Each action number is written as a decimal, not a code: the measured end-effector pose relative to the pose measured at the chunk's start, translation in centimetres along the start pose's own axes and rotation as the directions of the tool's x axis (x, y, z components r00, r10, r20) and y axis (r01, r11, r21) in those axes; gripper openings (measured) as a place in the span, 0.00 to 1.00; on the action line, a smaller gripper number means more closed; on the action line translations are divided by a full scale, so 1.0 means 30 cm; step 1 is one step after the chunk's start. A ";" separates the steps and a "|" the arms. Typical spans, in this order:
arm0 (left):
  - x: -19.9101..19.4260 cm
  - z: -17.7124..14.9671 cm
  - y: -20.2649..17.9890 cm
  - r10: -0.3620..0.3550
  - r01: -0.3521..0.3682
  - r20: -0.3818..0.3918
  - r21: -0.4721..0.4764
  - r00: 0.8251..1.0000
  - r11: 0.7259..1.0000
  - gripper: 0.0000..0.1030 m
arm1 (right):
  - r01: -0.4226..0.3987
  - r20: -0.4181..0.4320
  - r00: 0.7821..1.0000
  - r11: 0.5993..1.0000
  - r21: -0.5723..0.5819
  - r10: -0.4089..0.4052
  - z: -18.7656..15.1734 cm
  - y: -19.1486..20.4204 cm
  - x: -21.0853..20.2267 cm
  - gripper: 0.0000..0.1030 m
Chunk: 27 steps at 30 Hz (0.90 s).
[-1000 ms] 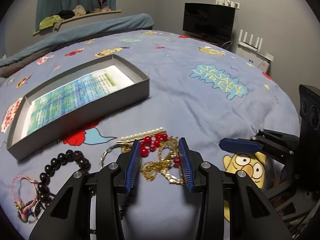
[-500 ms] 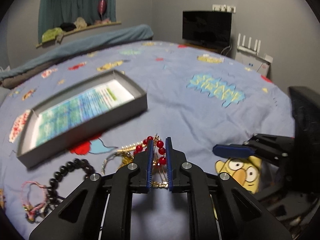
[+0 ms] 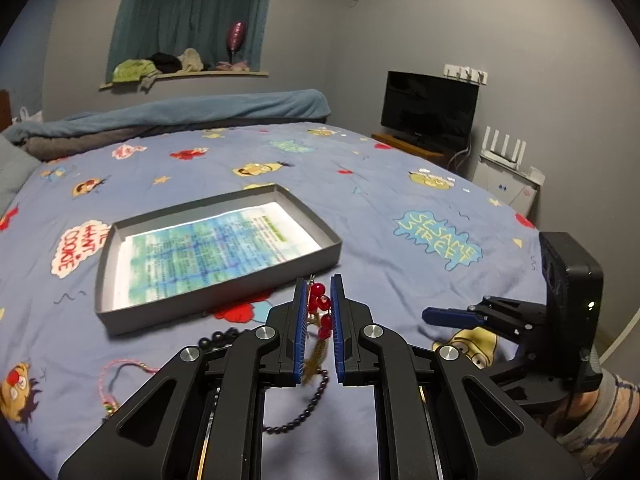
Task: Organize jewelry
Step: 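Carry the earrings up with the left tool while the right tool approaches the gold ring clip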
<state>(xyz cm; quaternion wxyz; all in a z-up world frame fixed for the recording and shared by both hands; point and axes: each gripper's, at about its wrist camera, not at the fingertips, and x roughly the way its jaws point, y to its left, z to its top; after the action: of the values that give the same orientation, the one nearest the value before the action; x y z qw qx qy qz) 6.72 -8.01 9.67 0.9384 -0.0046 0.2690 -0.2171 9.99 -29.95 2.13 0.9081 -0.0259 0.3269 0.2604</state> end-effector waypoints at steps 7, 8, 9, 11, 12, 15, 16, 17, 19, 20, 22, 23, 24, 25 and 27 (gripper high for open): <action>-0.054 0.023 0.048 -0.035 0.036 0.020 -0.036 0.999 0.999 0.12 | 0.001 -0.072 0.997 1.000 -0.022 -0.003 0.022 0.037 0.107 0.59; -0.063 0.025 0.052 -0.042 0.043 0.023 -0.041 0.999 0.998 0.12 | 0.004 -0.079 0.997 1.000 -0.026 -0.006 0.023 0.041 0.119 0.59; -0.071 0.031 0.058 -0.051 0.052 0.026 -0.047 0.998 0.998 0.12 | 0.008 -0.087 0.996 1.000 -0.029 -0.010 0.024 0.045 0.130 0.59; -0.090 0.045 0.073 -0.069 0.071 0.032 -0.063 0.997 0.996 0.12 | 0.007 -0.091 0.996 0.999 -0.034 -0.010 0.024 0.050 0.143 0.50; -0.100 0.052 0.079 -0.071 0.073 0.037 -0.067 0.997 0.995 0.12 | 0.001 -0.094 0.996 0.999 -0.033 -0.004 0.024 0.051 0.146 0.40; -0.135 0.082 0.095 -0.073 0.077 0.052 -0.079 0.996 0.994 0.12 | -0.012 -0.082 0.997 1.000 -0.027 0.010 0.024 0.047 0.137 0.40; -0.144 0.091 0.099 -0.069 0.074 0.056 -0.080 0.996 0.994 0.12 | -0.019 -0.076 0.997 1.000 -0.021 0.018 0.026 0.046 0.130 0.40; -0.165 0.110 0.106 -0.058 0.063 0.064 -0.079 0.996 0.995 0.04 | -0.023 -0.072 0.997 1.000 -0.019 0.022 0.029 0.045 0.125 0.40; -0.194 0.137 0.118 -0.039 0.046 0.078 -0.087 0.996 0.995 0.01 | -0.029 -0.054 0.998 0.999 -0.012 0.029 0.043 0.042 0.109 0.40; -0.222 0.162 0.129 -0.030 0.039 0.091 -0.090 0.995 0.995 0.01 | -0.034 -0.042 0.999 0.999 -0.006 0.034 0.054 0.039 0.098 0.40; -0.251 0.196 0.143 -0.013 0.022 0.098 -0.085 0.995 0.996 0.01 | -0.041 -0.021 0.999 0.999 -0.001 0.041 0.077 0.034 0.081 0.40; -0.267 0.217 0.153 -0.002 0.010 0.100 -0.082 0.995 0.997 0.01 | -0.041 -0.010 0.999 0.999 -0.002 0.041 0.091 0.032 0.072 0.40; -0.274 0.227 0.159 0.003 0.005 0.098 -0.082 0.995 0.997 0.01 | -0.042 -0.005 0.999 0.999 -0.001 0.042 0.100 0.032 0.066 0.40; -0.277 0.234 0.164 0.004 0.003 0.092 -0.082 0.996 0.997 0.01 | -0.045 0.002 0.999 0.999 0.000 0.045 0.113 0.029 0.062 0.40; -0.275 0.234 0.167 0.008 -0.003 0.064 -0.070 0.998 0.998 0.01 | -0.043 0.015 0.999 0.999 -0.002 0.043 0.135 0.027 0.053 0.40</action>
<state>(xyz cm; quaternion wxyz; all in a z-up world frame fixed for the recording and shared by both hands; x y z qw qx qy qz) 6.02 -0.85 19.20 0.9465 -0.0436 0.2459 -0.2046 12.99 -27.64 4.44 0.9047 -0.0176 0.3204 0.2803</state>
